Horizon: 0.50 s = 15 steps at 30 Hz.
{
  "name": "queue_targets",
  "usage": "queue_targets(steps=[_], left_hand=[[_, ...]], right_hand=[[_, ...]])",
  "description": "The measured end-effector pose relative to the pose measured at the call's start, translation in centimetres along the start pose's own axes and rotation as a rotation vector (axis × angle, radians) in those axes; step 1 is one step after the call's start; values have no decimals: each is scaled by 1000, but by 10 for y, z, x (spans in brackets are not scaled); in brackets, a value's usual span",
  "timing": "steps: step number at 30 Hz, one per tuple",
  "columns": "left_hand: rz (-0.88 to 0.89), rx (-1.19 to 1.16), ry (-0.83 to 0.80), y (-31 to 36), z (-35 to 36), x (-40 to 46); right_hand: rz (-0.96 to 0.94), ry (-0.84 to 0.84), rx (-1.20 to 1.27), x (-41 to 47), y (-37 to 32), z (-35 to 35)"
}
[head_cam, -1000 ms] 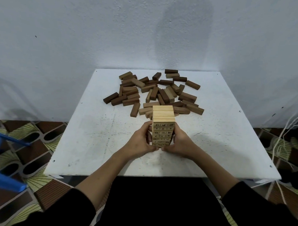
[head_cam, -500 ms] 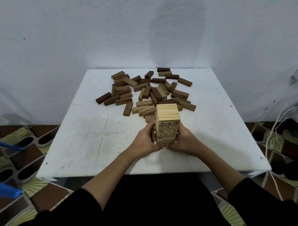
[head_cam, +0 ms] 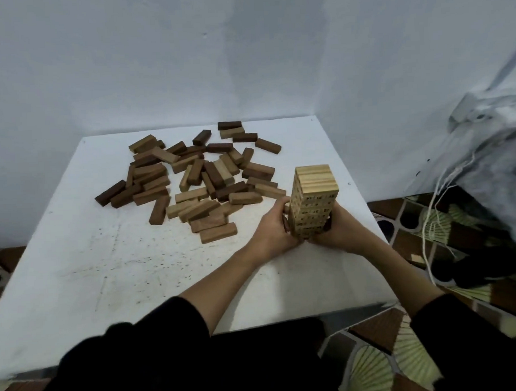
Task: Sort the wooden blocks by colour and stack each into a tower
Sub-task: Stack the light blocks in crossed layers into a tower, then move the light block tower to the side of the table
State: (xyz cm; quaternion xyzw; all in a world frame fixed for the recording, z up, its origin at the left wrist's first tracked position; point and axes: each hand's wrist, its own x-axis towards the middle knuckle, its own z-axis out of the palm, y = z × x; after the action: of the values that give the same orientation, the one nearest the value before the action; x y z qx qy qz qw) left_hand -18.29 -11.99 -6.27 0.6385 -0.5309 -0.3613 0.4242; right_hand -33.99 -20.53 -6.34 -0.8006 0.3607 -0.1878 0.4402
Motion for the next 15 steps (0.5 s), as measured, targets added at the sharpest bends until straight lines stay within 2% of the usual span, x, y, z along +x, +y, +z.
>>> queue_targets(steps=[9, 15], left_hand=[[-6, -16, -10, 10, 33, 68], [-86, 56, 23, 24, 27, 100]], right_hand=[[36, 20, 54, 38, 28, -51], [47, 22, 59, 67, 30, -65]])
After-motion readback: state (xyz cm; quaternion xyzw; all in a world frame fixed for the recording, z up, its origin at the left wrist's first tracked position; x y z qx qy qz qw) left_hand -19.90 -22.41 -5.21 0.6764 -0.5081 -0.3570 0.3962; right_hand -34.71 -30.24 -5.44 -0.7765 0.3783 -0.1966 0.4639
